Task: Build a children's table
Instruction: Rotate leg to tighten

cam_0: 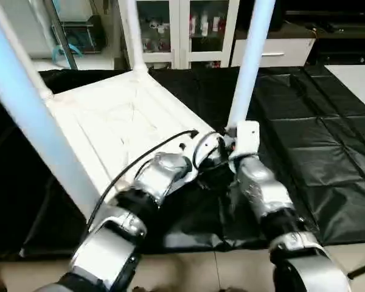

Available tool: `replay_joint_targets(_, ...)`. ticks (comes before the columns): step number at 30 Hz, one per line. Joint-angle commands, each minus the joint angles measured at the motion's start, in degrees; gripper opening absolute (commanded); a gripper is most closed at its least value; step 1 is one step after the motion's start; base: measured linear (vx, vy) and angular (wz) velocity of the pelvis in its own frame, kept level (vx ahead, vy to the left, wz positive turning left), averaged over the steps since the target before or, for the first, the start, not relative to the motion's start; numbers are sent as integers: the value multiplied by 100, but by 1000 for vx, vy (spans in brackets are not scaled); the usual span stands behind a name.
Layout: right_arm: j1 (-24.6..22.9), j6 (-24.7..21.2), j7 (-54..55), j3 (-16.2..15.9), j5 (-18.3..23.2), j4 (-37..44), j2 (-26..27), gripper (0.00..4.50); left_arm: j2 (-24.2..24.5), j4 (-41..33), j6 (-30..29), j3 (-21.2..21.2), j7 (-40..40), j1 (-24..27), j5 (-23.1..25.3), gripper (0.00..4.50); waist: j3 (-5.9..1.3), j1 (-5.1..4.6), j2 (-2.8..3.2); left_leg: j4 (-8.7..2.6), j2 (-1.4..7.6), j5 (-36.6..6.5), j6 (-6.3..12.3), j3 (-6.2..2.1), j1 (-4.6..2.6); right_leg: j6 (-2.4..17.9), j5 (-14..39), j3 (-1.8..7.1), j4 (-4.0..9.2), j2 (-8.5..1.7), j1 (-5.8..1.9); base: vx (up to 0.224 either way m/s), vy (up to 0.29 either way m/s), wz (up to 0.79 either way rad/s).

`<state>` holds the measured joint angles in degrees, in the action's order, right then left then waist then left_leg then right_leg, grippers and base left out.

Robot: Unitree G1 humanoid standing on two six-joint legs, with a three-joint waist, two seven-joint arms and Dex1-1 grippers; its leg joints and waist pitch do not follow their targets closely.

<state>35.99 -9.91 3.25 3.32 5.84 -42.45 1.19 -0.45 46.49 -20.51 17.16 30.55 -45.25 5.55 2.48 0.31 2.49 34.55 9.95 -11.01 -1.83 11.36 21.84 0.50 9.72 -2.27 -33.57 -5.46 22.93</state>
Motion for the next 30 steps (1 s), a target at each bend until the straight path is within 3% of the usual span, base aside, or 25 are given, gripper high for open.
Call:
replay_joint_targets(1, -24, 21, -243, 31, 72, -184, 161, 272, 67, 175, 158, -84, -138, 69, 86, 0, -359, 27, -71, -484, 229, -1529, 158, -148, -101, 1050, 1435, 130, 436, -281, -183, 0, 0, 0)
replay_joint_targets(2, -71, 89, -501, -19, 89, -50, 151, 272, 121, 137, 180, -71, -41, 92, 94, 0, -356, 29, -90, -484, 231, -1489, 208, -143, -91, 1077, 1393, 128, 432, -275, -194, 0, 0, 0)
replay_joint_targets(3, -201, 146, -733, -169, 24, 287, 82, 307, 222, 57, 248, -61, 140, 140, 67, 0, -361, 47, -80, -482, 237, -1450, 244, -146, -90, 1094, 1370, 125, 420, -284, -207, 0, 0, 0)
replay_joint_targets(7, -595, -216, -1131, -535, -13, 1342, -267, 351, 540, -438, 172, 0, 777, 292, -84, 0, -360, 70, -82, -475, 249, -1195, 365, -138, -69, 1156, 1131, 128, 385, -270, -226, 0, 0, 0)
replay_joint_targets(9, -749, -362, -1321, -584, 47, 1647, -455, 361, 708, -760, 66, 81, 1169, 409, -171, 0, -370, 48, -82, -484, 253, -1038, 409, -161, -6, 1144, 1062, 123, 350, -287, -281, 0, 0, 0)
replay_joint_targets(10, -832, -493, -1448, -588, 97, 1814, -563, 361, 793, -932, 59, 106, 1370, 472, -231, 0, -371, 42, -31, -479, 263, -1087, 384, -153, -59, 1184, 1068, 119, 371, -266, -244, 0, 0, 0)
replay_joint_targets(11, -832, -493, -1448, -588, 97, 1814, -563, 374, 793, -932, 59, 106, 1370, 472, -231, 0, -376, 46, -43, -465, 267, -1102, 380, -142, -82, 1221, 1013, 130, 369, -261, -226, 0, 0, 0)
replay_joint_targets(13, -1077, -854, -2146, -674, 380, 2324, -944, 392, 1034, -1262, 93, 188, 1841, 607, -327, 0, -364, 57, 0, -468, 267, -1131, 383, -125, -91, 1324, 913, 132, 365, -241, -232, 0, 0, 0)
replay_joint_targets(15, -1210, -1000, -2554, -752, 495, 2590, -1169, 412, 1160, -1392, 93, 245, 2065, 662, -343, 0, -379, 103, -5, -457, 289, -1002, 418, -128, -94, 1347, 685, 138, 327, -250, -248, 0, 0, 0)
replay_joint_targets(16, -1502, -1190, -3509, -968, 664, 3116, -1719, 426, 1366, -1615, -6, 367, 2546, 765, -397, 0, -378, 118, -41, -458, 289, -933, 438, -121, -99, 1370, 586, 131, 321, -236, -247, 0, 0, 0)
replay_joint_targets(18, -1734, -1275, -4322, -1171, 813, 3485, -2202, 434, 1509, -1783, -84, 470, 2927, 845, -466, 0, -372, 190, -18, -448, 313, -824, 524, -118, -109, 1384, 386, 146, 290, -249, -254, 0, 0, 0)
replay_joint_targets(19, -1842, -1276, -4681, -1290, 846, 3637, -2451, 434, 1596, -1936, -124, 533, 3128, 914, -529, 0, -373, 209, -55, -441, 314, -815, 558, -111, -113, 1412, 356, 144, 288, -255, -257, 0, 0, 0)
replay_joint_targets(21, -1916, -1291, -4922, -1374, 867, 3739, -2629, 434, 1660, -2064, -171, 577, 3272, 970, -579, 0, -357, 220, -43, -447, 314, -882, 557, -108, -102, 1422, 559, 151, 305, -276, -243, 0, 0, 0)
replay_joint_targets(23, -2008, -1439, -5351, -1475, 961, 3854, -2943, 434, 1766, -2302, -285, 653, 3523, 1076, -653, 0, -336, 225, -127, -458, 325, -1039, 487, -105, -112, 1388, 991, 160, 346, -294, -227, 0, 0, 0)
replay_joint_targets(29, -1915, -1389, -5639, -1439, 1041, 3720, -3042, 434, 1858, -2656, -554, 701, 3642, 1209, -747, 0, -337, 281, -105, -459, 321, -1006, 374, -110, -123, 1329, 1079, 168, 339, -284, -202, 0, 0, 0)
replay_joint_targets(30, -1890, -1323, -5681, -1438, 1034, 3664, -3037, 434, 1884, -2721, -590, 713, 3679, 1242, -755, 0, -342, 298, -80, -457, 321, -998, 360, -112, -130, 1322, 1055, 169, 334, -283, -198, 0, 0, 0)
